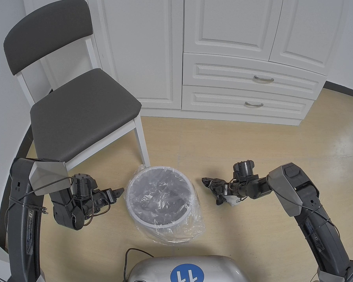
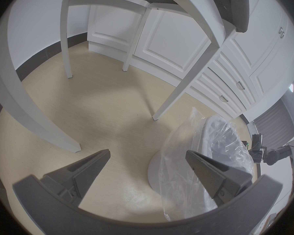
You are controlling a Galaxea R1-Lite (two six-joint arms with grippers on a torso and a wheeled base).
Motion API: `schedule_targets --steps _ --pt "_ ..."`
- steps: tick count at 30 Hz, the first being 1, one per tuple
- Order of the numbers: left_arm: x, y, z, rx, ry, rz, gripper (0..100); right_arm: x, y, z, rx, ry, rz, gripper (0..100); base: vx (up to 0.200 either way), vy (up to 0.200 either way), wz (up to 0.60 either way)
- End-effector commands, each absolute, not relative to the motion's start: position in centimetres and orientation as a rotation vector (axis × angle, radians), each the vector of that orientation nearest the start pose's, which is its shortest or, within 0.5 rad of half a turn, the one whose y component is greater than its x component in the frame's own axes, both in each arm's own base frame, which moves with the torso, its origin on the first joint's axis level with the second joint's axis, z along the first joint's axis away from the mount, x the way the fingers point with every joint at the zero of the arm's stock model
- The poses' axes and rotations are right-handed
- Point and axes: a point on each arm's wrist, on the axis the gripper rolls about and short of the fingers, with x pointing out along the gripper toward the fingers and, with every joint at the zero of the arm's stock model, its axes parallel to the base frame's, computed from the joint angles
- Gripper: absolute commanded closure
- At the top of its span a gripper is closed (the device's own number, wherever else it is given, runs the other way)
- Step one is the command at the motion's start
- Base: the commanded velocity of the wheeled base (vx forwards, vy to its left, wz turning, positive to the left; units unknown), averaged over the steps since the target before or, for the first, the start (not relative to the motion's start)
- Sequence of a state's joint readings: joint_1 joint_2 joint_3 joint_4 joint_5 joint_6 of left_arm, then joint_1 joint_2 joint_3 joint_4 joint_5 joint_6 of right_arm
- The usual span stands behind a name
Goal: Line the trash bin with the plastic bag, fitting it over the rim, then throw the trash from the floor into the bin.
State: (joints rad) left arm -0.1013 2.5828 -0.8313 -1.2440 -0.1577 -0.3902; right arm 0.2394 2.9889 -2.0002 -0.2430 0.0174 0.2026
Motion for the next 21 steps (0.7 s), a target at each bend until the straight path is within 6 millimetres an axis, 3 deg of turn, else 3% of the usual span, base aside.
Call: schedule_targets --steps 1,4,10,21 --pt "38.4 -4.3 -7.7 -0.395 0.552 -0.151 0 51.8 11.9 -12.5 0.114 0.758 0.152 0 0.000 0.000 0.00" --pt "38.4 -4.3 -7.7 -0.395 0.554 -0.151 0 52.2 9.9 -12.4 0.123 0.762 0.107 0 0.000 0.000 0.00" --pt "38.4 -4.3 -7.7 -0.395 0.554 -0.151 0 51.9 8.2 -13.1 0.091 0.838 0.082 0 0.000 0.000 0.00" --pt "38.4 -4.3 -7.7 -0.395 0.554 -0.151 0 51.2 7.9 -13.3 0.086 0.936 0.113 0 0.000 0.000 0.00"
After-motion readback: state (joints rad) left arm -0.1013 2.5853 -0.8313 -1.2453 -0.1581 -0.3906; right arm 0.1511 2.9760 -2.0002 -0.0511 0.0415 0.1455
